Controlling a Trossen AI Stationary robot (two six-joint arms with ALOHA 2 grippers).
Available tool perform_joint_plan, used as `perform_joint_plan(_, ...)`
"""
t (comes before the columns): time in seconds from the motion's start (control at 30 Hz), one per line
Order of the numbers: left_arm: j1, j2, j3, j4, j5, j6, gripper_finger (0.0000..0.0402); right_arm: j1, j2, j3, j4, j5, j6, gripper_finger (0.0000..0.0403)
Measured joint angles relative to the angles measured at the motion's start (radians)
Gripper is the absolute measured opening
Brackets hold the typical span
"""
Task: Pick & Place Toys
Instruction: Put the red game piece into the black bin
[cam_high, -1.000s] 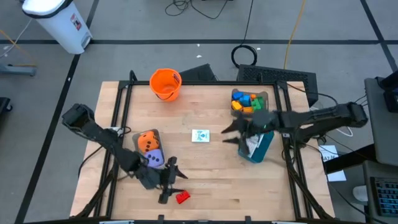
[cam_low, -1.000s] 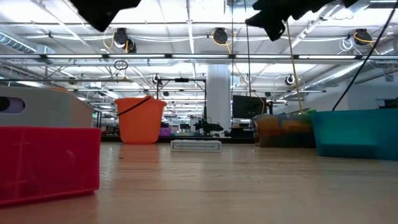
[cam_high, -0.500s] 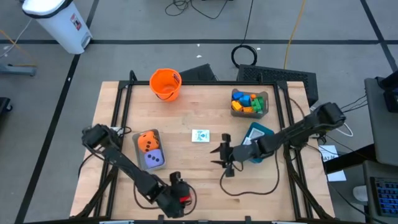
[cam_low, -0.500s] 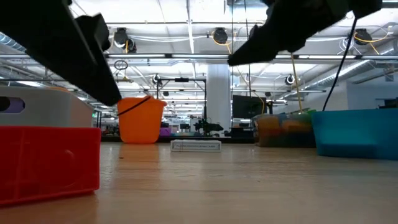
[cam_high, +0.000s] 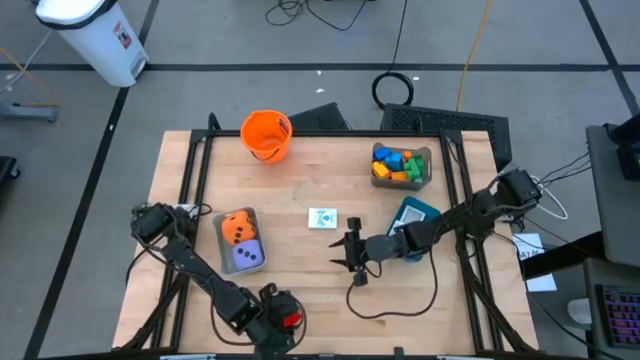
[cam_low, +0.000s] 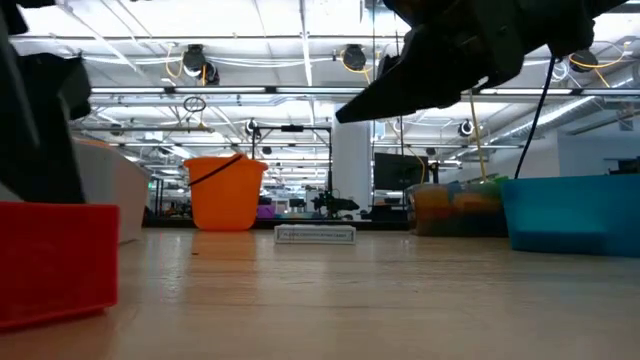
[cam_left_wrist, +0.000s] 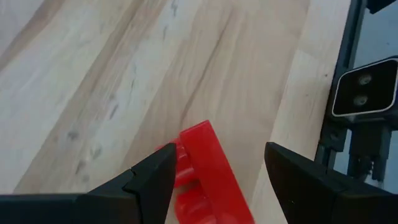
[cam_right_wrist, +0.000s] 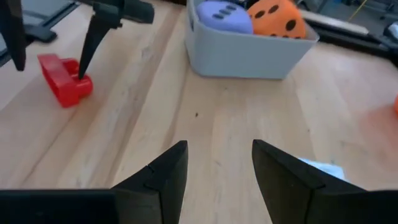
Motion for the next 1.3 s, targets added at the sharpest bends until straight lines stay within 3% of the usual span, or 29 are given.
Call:
perform_joint_plan(0.33, -0.012, 0.002, -0.001, -0.143, 0.007, -0.115, 0.0253, -0.021, 0.000, 0.000, 0.008, 0.000, -0.019, 0.0171)
perform_joint_plan(0.6, 0.008, 0.002, -0.001, -0.239, 0.037, -0.118, 0.0253, -0.021, 0.000, 0.000, 0.008, -0.001, -0.019, 0.0171)
perform_joint_plan(0.87, 0.042, -0.010, -0.001, -0.295, 0.069, 0.011, 0.0253, -0.021, 0.000, 0.000, 0.006, -0.001, -0.019, 0.0171)
perform_joint_plan(1.17, 0.084, -0.157, -0.001, -0.298, 0.137, 0.160, 0.0253, -0.021, 0.000, 0.000, 0.007, -0.002, -0.019, 0.0171)
perform_joint_plan(1.3, 0.073, -0.246, -0.001, -0.298, 0.206, 0.072, 0.0253, -0.021, 0.000, 0.000, 0.007, -0.003, -0.019, 0.0171)
